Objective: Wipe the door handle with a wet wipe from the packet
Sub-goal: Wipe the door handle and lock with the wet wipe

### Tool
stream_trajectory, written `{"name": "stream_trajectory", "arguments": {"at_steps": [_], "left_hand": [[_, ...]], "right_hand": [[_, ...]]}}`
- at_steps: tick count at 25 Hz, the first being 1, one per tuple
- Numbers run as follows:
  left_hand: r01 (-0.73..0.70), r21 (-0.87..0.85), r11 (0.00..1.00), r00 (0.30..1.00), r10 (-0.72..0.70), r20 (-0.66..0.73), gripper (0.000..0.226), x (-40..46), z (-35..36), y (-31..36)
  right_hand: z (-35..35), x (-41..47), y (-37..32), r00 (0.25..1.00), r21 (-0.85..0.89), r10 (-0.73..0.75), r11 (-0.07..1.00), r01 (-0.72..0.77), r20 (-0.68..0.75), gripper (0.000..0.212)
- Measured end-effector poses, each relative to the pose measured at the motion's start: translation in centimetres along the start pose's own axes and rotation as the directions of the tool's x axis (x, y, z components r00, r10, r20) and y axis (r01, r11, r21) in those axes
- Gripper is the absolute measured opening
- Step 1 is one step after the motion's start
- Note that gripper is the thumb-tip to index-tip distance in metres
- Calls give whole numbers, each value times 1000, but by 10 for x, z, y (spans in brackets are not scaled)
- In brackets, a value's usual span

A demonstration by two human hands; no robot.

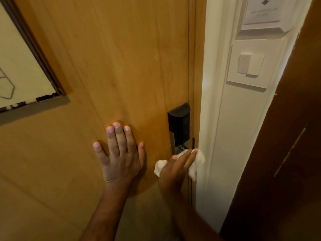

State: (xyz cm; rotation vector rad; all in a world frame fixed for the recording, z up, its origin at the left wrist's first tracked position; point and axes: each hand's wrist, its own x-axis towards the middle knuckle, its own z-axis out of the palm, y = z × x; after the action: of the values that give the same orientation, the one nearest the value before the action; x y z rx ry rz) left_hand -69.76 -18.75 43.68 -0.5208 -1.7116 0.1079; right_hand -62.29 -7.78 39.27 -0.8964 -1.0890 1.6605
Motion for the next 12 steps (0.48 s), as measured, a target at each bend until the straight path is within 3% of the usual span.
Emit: {"name": "stream_trajectory", "arguments": {"at_steps": [1,2,4,6,8,9,11,12], "left_hand": [[-3,10,1000,1000,3,1,87,1,0,0],[-2,15,1000,1000,2,3,87,1,0,-1],[1,9,1000,1000,-1,5,87,2,1,-1],[4,6,1000,1000,-4,2,87,1,1,0],[5,11,1000,1000,-5,2,87,0,3,1],[3,18,1000,1000,-3,2,86,0,4,0],[-2,14,1000,1000,2,-2,86,0,3,0],[-2,5,1000,1000,2,-7,86,-1,3,0]], "right_hand": [[1,17,-11,992,42,115,992,-117,51,50],[-5,38,-19,993,-91,117,989,-118,-20,48],[-12,76,-24,979,-324,195,931,-169,50,43],[-11,55,-17,994,-492,93,869,-58,48,52],[1,-1,9,992,-523,-124,847,92,-27,59],[9,-36,17,992,-506,-122,855,111,12,64],[14,-66,14,997,-402,50,915,-25,51,72],[16,-56,7,992,-363,122,924,-118,-11,74]]}}
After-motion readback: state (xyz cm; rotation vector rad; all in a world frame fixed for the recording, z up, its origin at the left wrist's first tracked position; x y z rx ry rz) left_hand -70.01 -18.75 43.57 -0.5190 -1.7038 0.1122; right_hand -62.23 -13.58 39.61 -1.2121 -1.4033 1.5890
